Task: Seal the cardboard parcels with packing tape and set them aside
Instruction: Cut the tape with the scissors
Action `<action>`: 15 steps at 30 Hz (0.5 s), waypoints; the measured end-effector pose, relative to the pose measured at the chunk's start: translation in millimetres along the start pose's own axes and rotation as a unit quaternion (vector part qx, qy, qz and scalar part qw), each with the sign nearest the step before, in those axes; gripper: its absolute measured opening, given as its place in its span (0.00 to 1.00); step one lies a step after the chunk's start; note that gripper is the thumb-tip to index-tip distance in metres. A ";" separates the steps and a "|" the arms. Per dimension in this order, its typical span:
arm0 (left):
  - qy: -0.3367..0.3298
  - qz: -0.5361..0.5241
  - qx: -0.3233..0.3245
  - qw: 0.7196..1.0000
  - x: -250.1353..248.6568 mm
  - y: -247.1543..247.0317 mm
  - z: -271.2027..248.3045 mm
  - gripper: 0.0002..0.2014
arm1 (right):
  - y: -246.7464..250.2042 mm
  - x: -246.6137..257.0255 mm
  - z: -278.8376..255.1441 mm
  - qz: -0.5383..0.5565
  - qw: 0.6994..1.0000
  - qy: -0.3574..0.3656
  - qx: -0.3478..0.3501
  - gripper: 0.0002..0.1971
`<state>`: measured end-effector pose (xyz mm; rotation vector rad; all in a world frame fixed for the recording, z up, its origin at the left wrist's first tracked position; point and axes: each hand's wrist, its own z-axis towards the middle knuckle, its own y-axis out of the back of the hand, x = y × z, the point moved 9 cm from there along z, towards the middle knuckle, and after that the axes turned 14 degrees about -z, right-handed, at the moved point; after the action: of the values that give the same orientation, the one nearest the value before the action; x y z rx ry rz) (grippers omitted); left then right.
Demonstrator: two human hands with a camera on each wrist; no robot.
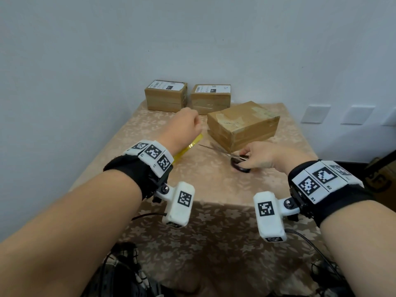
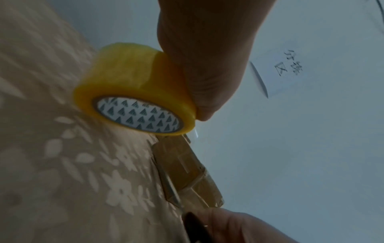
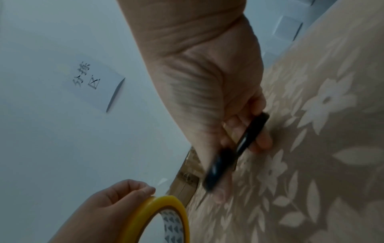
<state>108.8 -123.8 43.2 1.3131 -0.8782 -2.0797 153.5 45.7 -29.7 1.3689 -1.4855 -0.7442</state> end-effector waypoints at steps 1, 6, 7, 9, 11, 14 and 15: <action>0.001 -0.001 -0.018 1.000 5.4 4.3 -2.1 0.09 | 1.9 4.4 0.2 -0.025 1.000 0.005 -0.014 0.25; -0.001 -0.026 -0.079 0.997 24.7 17.4 -11.1 0.07 | 40.4 20.0 2.6 -0.101 0.971 -0.014 -0.217 0.17; -0.006 -0.034 -0.086 0.996 25.3 18.9 -11.6 0.07 | 51.2 22.7 -0.2 -0.108 0.955 -0.024 -0.277 0.18; -0.022 -0.037 -0.092 0.995 23.5 19.1 -11.7 0.06 | 63.6 31.5 -0.4 -0.124 0.926 -0.013 -0.357 0.19; -0.036 -0.034 -0.088 0.995 21.7 15.7 -10.5 0.06 | 60.2 42.1 17.1 -0.161 0.925 0.022 -0.344 0.24; -0.039 -0.032 -0.088 0.995 23.9 12.7 -7.4 0.07 | 46.6 44.9 49.9 -0.181 0.949 0.015 -0.258 0.29; -0.036 -0.037 -0.092 0.994 25.5 13.3 -6.3 0.07 | 42.7 41.1 58.5 -0.185 0.954 -0.005 -0.236 0.29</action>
<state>105.8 -152.4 36.5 1.1947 -0.6584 -2.2189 86.3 4.5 -2.8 1.2741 -0.9732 -1.2533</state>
